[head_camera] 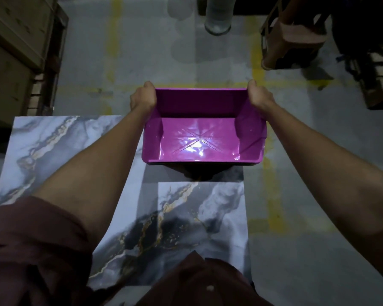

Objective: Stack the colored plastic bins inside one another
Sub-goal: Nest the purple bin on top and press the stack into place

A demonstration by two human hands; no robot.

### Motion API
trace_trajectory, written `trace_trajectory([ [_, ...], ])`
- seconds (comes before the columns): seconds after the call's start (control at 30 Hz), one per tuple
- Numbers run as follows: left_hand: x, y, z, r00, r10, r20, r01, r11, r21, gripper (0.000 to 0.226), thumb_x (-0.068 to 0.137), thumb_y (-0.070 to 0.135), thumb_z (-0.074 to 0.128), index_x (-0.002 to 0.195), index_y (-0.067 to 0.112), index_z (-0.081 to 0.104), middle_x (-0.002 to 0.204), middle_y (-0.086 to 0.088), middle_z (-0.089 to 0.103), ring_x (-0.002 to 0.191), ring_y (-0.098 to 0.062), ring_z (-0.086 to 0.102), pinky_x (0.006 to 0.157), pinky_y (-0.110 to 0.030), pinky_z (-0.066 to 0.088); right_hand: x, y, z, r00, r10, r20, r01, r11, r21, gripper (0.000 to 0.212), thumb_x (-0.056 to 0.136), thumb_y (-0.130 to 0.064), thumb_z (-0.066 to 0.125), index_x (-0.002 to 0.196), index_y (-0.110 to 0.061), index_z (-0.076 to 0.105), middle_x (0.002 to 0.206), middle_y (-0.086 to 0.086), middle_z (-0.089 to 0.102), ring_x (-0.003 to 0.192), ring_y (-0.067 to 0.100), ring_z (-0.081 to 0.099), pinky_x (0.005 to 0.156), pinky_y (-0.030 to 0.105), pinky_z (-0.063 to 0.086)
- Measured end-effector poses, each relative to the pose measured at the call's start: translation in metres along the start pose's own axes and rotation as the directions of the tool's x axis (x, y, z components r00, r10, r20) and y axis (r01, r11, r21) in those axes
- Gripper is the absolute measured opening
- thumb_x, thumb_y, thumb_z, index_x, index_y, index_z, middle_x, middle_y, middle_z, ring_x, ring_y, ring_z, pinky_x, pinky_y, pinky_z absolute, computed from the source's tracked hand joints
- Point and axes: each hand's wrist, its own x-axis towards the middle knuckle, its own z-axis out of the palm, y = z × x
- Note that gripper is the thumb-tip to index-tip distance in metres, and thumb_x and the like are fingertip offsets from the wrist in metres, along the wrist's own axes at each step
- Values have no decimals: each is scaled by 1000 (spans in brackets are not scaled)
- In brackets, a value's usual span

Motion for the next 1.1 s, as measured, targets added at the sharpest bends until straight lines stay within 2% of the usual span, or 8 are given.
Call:
trace_trajectory([
  [0.17,11,-4,2,998,69,2,-69,989,129,53,110,18,20,141,-5,55,150,-34,52,140,-48,48,117,-47,38,11,0,-5,999,-34,-13,34,999,21,38,104,-1,31,137,10,44,145,42,47,133,55,49,110,50,40],
  [0.33,10,-4,4,997,71,-5,-70,993,93,46,108,4,22,141,-8,50,148,-37,52,138,-51,51,115,-49,39,5,0,-5,1000,-16,27,18,997,-72,50,108,-19,22,142,6,49,152,36,44,138,50,45,113,45,36],
  [0.67,17,-8,4,998,55,21,-56,996,70,60,109,33,24,136,-6,61,145,-32,58,136,-44,53,110,-41,41,2,2,-2,999,7,-42,-2,993,116,45,109,-18,26,143,2,47,147,37,48,136,51,48,112,46,38],
  [0.73,16,-7,4,998,63,-7,-62,996,60,62,110,34,24,135,-8,62,143,-33,59,136,-44,54,111,-41,42,0,2,-1,994,51,-94,-37,988,148,57,106,-39,30,142,-2,53,147,34,52,135,48,50,111,46,41],
  [0.8,13,-8,3,992,105,-66,-101,993,68,62,109,37,28,127,-7,68,135,-32,64,130,-44,59,106,-41,46,-9,2,-3,985,59,-160,-41,993,111,74,100,-60,32,141,-5,59,147,26,56,135,42,54,108,43,44],
  [0.97,0,-22,-3,941,260,-218,-261,965,27,58,107,47,36,86,4,69,101,-28,72,97,-41,69,76,-37,42,-37,19,-7,983,65,-172,-39,988,147,81,97,-69,36,142,-7,60,146,22,58,132,40,57,105,41,46],
  [1.03,-9,-36,-9,962,236,-138,-238,971,3,65,108,52,31,90,2,69,106,-29,72,103,-43,68,85,-42,48,-49,33,-4,986,98,-132,-69,975,213,83,100,-71,35,143,-4,59,147,22,58,132,40,57,103,39,46],
  [1.1,-24,-53,-12,987,156,-36,-156,988,-10,76,108,56,23,116,-3,71,126,-33,68,121,-46,64,104,-47,49,-67,46,1,986,131,-107,-95,953,288,87,100,-74,32,143,-4,59,145,22,59,129,39,59,98,38,47],
])
